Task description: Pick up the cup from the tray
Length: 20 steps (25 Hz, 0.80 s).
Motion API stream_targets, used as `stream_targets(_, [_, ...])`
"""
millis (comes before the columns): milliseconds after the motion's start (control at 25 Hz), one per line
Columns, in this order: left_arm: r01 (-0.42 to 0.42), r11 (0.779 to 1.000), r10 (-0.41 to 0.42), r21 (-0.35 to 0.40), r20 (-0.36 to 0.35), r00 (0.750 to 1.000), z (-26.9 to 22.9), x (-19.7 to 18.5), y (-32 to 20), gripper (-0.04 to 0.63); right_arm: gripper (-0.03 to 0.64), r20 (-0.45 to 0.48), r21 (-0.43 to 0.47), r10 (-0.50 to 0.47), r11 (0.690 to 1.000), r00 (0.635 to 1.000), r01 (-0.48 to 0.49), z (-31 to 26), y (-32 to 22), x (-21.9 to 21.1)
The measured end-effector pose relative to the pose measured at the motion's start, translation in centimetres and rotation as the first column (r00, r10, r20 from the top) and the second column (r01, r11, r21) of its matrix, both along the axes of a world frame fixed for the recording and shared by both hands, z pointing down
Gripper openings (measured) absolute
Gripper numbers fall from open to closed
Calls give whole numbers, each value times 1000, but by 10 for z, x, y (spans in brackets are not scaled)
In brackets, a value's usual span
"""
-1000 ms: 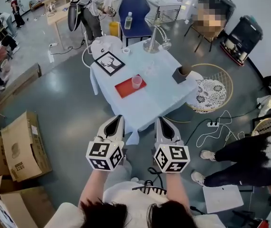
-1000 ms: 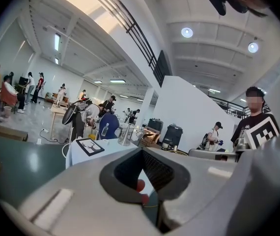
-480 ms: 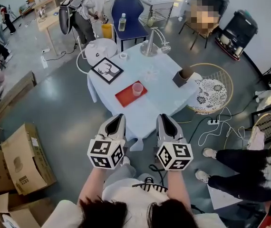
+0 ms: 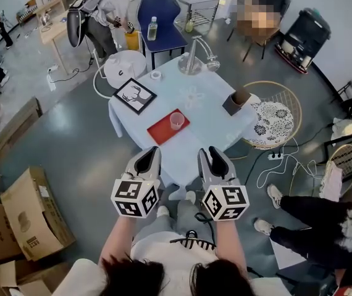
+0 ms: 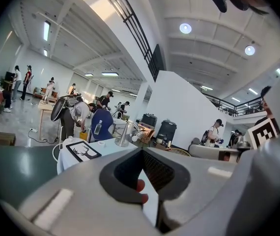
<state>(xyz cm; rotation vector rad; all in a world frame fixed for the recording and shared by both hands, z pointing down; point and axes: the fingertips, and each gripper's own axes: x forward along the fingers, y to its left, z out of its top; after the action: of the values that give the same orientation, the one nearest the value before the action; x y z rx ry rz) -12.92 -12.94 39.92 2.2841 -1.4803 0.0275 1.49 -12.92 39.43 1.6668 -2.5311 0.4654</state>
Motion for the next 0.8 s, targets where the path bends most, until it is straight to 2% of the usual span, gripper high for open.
stream_targets(280, [12, 1000, -12, -14, 5, 1000, 7, -1, -27, 0, 171, -14, 7, -83, 997, 996, 83, 8, -29, -12])
stream_targets(480, [40, 999, -40, -32, 4, 999, 15, 2, -51, 0, 268, -50, 12, -141, 990, 989, 142, 21, -58, -17])
stream_targets(600, [58, 998, -58, -39, 3, 998, 19, 5, -67, 0, 288, -71, 55, -146, 987, 987, 150, 24, -76, -18])
stream_targets(800, [75, 995, -74, -67, 21, 997, 34, 7, -85, 0, 345, -119, 54, -202, 976, 972, 209, 44, -104, -31])
